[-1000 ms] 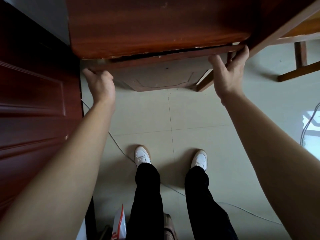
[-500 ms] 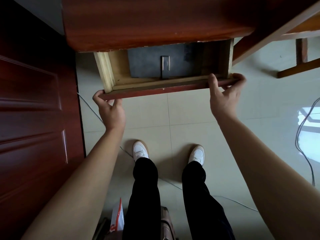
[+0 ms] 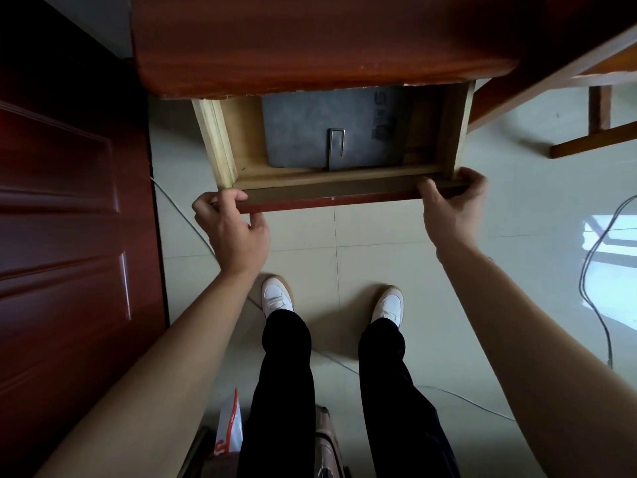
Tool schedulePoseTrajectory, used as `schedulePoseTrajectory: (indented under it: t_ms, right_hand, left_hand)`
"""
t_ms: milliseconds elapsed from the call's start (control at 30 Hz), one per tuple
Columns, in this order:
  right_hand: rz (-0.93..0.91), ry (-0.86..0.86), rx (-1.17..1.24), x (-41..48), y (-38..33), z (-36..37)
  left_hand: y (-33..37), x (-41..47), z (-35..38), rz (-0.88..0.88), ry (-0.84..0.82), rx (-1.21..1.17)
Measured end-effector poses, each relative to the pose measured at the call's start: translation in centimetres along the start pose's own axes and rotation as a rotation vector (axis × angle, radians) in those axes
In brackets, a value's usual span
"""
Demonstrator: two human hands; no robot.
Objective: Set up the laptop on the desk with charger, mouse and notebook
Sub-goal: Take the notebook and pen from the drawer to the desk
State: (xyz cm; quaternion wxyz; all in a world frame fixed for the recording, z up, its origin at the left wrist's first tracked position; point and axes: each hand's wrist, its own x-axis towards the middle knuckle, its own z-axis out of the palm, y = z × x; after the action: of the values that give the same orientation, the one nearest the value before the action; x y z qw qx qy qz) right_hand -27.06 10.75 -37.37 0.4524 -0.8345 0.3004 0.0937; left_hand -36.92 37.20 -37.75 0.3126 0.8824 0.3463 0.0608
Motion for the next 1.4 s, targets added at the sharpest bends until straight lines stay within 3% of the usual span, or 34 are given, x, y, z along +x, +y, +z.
schedulePoseTrajectory:
  t_ms: [100, 200, 267, 300, 367, 433, 633, 1100, 1200, 1400]
  right_hand:
    - [-0.067, 0.043, -0.088, -0.3, -0.6, 0.4]
    - [-0.379, 0.183, -0.425, -2.1, -2.0, 0.7]
    - [-0.598, 0.096, -0.531, -2.2, -3.6, 1.3]
    - [-0.624, 0.003, -0.563, -1.8, -4.5, 1.8]
    - [-0.487, -0.176, -0.637, -0.4, -6.0, 2.9]
    - [-0.237, -0.290, -0.670, 1.0, -7.5, 3.8]
    - [0.100, -0.361, -0.284, 3.8, -8.9, 5.0]
    - [-0.040, -0.371, -0.055, 1.0, -7.2, 3.2]
    - [0.052, -0.262, 0.085, -0.7, -6.9, 2.5]
    - [0.152, -0.386, 0.235, -2.8, -5.0, -0.8]
  left_hand:
    - [-0.4, 0.4, 0.2, 0.001, 0.018, 0.035]
    - [-0.7, 0.5, 0.3, 0.081, -0.037, 0.144]
    - [-1.2, 0.7, 0.3, 0.155, -0.100, 0.244]
    - [-1.4, 0.9, 0.3, 0.178, -0.130, 0.281]
    - [-1.9, 1.0, 0.2, 0.202, -0.160, 0.306]
    - [-2.1, 1.0, 0.2, 0.203, -0.148, 0.303]
    - [-1.4, 0.9, 0.5, 0.188, -0.073, 0.308]
    - [-1.1, 0.8, 0.4, 0.200, -0.038, 0.357]
    - [-1.3, 1.0, 0.6, 0.214, -0.039, 0.383]
    - [-0.6, 0.9, -0.1, 0.200, -0.117, 0.412]
